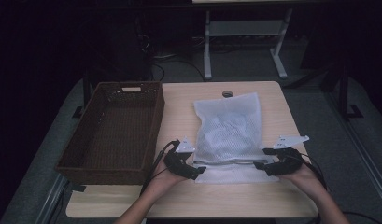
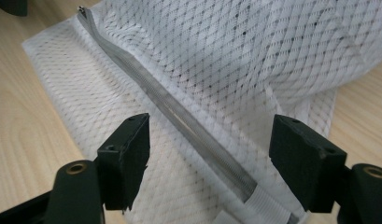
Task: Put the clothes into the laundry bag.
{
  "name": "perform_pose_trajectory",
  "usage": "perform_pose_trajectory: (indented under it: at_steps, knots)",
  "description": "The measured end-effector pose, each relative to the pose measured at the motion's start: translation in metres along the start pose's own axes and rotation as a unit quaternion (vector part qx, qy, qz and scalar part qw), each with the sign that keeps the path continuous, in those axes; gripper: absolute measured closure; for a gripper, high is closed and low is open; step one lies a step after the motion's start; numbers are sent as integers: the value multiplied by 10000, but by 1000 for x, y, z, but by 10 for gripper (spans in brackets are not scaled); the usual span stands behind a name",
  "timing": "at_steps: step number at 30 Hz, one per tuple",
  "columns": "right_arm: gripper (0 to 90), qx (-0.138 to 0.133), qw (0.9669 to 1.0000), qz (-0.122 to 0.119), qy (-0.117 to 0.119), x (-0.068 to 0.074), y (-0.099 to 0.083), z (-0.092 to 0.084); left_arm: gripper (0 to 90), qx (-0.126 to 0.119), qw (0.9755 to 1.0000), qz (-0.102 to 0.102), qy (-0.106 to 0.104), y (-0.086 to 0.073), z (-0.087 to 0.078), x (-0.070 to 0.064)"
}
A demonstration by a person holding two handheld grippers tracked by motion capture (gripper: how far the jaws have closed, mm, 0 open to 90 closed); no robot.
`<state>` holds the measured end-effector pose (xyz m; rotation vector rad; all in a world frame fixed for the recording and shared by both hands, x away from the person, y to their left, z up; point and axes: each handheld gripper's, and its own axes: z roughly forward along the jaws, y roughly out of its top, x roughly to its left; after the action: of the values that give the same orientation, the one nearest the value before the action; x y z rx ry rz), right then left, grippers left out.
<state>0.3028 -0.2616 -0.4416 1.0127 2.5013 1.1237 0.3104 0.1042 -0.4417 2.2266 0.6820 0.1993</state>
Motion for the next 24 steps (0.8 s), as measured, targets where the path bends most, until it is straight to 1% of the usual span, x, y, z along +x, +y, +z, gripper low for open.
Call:
perform_pose_trajectory:
  at_steps: [4, 5, 9, 13, 17, 22, 24]
  knots:
    - [242, -132, 9998, 141, -18, 0, -9, -4, 158, 2, 10000, -53, -17, -5, -3, -2]
    - [225, -140, 9997, 178, -53, 0, -10, -5, 157, 5, 10000, -80, -57, -7, -3, -2]
    - [185, -259, 9992, 233, -214, 1, -19, -8, 137, 37, 10000, -62, 11, -13, -8, -6]
    - [153, -316, 9984, 304, -363, 4, -27, -14, 135, 32, 9999, -135, 68, -21, -14, -9]
    - [146, -379, 9971, 415, -509, 9, -37, -20, 135, 10, 9996, -287, 22, -32, -19, -12]
    - [137, -387, 9964, 522, -536, 14, -50, -27, 131, 23, 9995, -306, 22, -40, -24, -20]
    - [134, -379, 9961, 551, -570, 17, -54, -29, 129, 10, 9994, -342, 45, -44, -27, -22]
